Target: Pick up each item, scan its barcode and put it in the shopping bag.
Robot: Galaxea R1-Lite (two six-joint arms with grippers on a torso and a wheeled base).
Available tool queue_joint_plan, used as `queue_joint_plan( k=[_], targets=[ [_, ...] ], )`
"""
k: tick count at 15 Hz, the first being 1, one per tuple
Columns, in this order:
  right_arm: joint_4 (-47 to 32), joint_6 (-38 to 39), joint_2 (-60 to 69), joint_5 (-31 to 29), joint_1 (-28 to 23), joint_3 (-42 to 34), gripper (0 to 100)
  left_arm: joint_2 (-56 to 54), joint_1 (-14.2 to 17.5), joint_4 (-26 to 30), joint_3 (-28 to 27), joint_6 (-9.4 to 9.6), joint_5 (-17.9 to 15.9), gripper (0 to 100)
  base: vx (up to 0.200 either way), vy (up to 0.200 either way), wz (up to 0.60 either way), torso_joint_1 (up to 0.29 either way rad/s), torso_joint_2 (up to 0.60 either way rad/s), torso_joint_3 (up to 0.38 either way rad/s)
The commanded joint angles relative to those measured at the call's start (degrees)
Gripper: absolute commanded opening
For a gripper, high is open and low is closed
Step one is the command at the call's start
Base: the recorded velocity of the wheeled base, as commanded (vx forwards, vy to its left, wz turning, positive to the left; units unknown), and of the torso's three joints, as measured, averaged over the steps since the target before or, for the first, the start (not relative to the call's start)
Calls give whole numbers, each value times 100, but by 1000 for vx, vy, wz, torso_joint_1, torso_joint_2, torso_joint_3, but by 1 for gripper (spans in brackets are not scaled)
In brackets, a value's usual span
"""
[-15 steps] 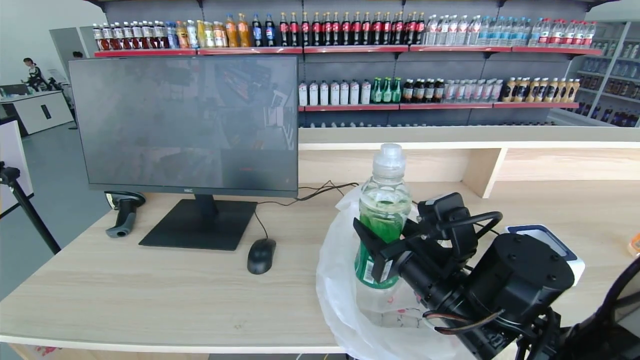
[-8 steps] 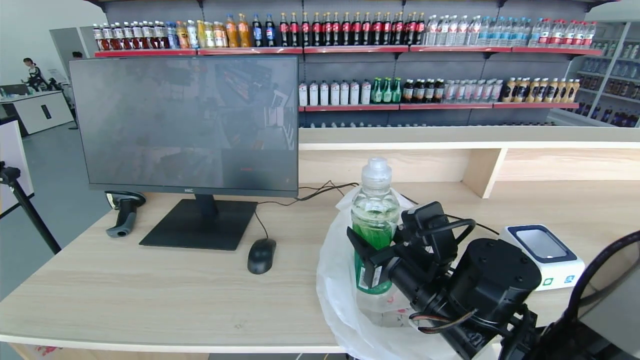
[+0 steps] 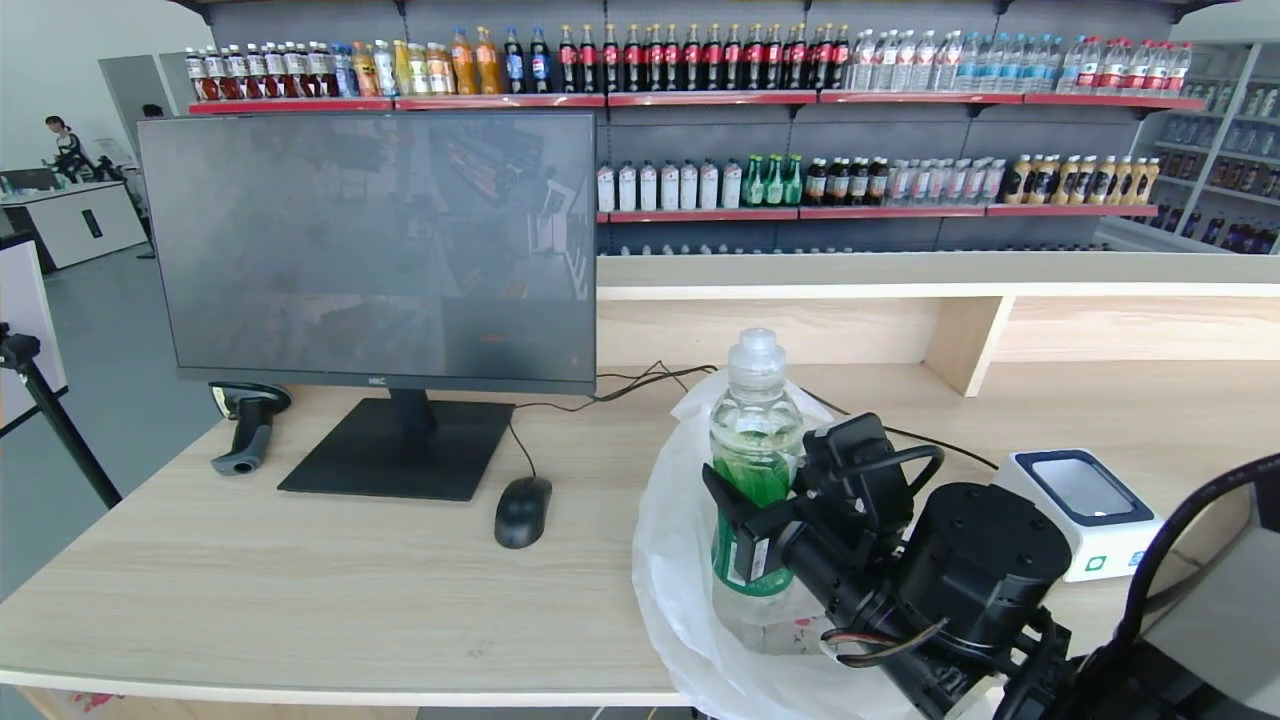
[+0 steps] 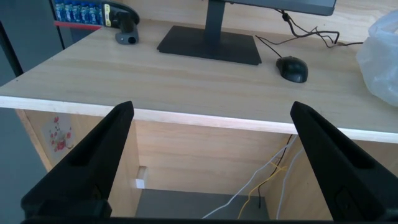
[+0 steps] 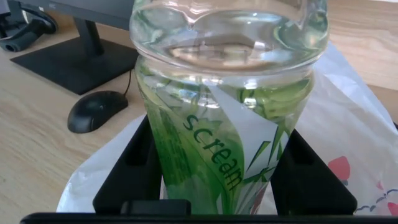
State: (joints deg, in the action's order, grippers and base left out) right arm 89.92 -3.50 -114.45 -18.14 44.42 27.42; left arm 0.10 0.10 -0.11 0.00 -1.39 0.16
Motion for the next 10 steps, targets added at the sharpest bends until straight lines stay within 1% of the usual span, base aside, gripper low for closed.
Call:
queue_joint_plan(
  k=[1,10],
  targets=[
    [8,-2,-8,3,-4,-70,0,-1,8,-7,0,-2,2,100,0,0,0,0,0,0],
    [8,209,10,-5,5,-272,0,-1,-1,2,0,16,-7,100,0,0,0,0,0,0]
  ],
)
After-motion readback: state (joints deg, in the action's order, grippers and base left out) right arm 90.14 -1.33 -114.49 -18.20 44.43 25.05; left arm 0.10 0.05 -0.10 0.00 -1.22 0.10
